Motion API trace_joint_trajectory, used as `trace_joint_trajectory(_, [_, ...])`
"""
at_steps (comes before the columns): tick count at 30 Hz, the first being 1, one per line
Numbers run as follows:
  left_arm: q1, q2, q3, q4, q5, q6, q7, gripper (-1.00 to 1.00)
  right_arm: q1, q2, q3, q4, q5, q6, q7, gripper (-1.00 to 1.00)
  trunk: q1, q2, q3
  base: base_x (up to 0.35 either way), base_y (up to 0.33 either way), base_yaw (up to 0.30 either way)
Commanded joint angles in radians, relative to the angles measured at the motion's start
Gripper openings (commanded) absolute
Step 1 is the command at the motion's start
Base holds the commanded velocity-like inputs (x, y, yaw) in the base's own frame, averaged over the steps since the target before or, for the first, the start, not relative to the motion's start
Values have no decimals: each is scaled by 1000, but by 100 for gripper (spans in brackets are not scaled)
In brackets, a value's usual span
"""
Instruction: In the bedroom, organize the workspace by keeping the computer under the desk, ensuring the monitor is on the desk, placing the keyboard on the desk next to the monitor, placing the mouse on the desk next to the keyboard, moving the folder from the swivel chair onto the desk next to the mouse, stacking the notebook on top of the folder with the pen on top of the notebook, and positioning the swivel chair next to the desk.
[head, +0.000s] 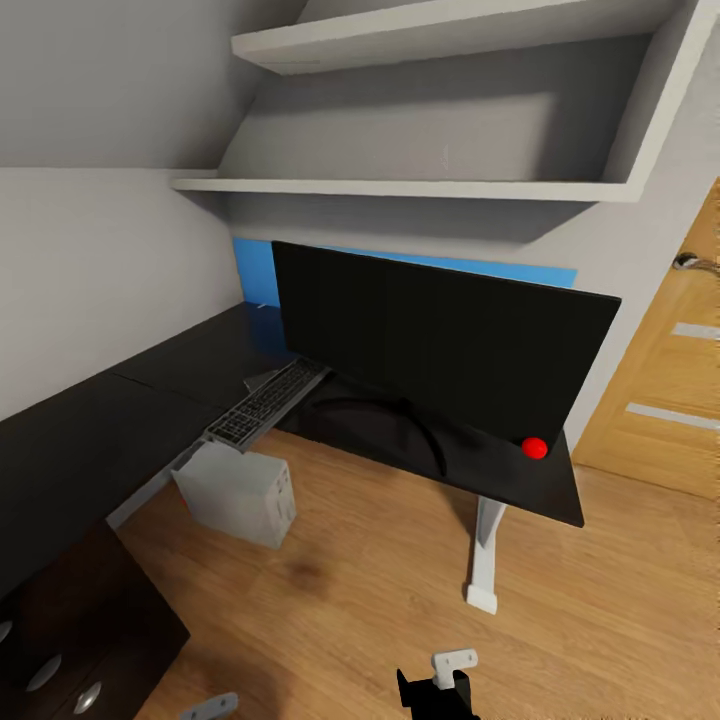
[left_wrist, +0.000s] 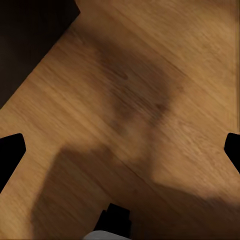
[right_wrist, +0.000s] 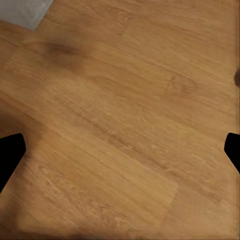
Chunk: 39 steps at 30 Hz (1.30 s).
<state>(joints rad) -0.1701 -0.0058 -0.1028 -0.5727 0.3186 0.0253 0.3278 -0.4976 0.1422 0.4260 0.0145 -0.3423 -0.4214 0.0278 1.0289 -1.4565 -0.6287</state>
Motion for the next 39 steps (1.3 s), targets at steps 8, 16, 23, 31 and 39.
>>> trace_joint_trajectory(8, [0, 1, -5, -4, 9, 2, 9, 100, -1, 0, 7, 1, -11, -5, 3, 100, 19, -35, -19, 0, 3, -55])
trace_joint_trajectory(16, [0, 1, -4, -4, 10, 2, 10, 100, -1, 0, 8, 2, -11, -5, 3, 100, 50, -91, -44, 0, 0, -3])
trace_joint_trajectory(23, [0, 1, -3, -13, 10, 2, 10, 100, -1, 0, 8, 2, -11, -5, 3, 100, 77, -140, -66, 0, 0, 0])
trace_joint_trajectory(31, [0, 1, -1, -36, 10, 1, 10, 100, -1, 0, 8, 1, -11, -4, 3, 100, 107, -196, -91, 0, 0, 0])
trace_joint_trajectory(39, [1, 8, 2, -151, 11, -45, 7, 100, -1, 0, 8, 2, -11, -2, 3, 100, 138, -252, -116, 0, 0, 0])
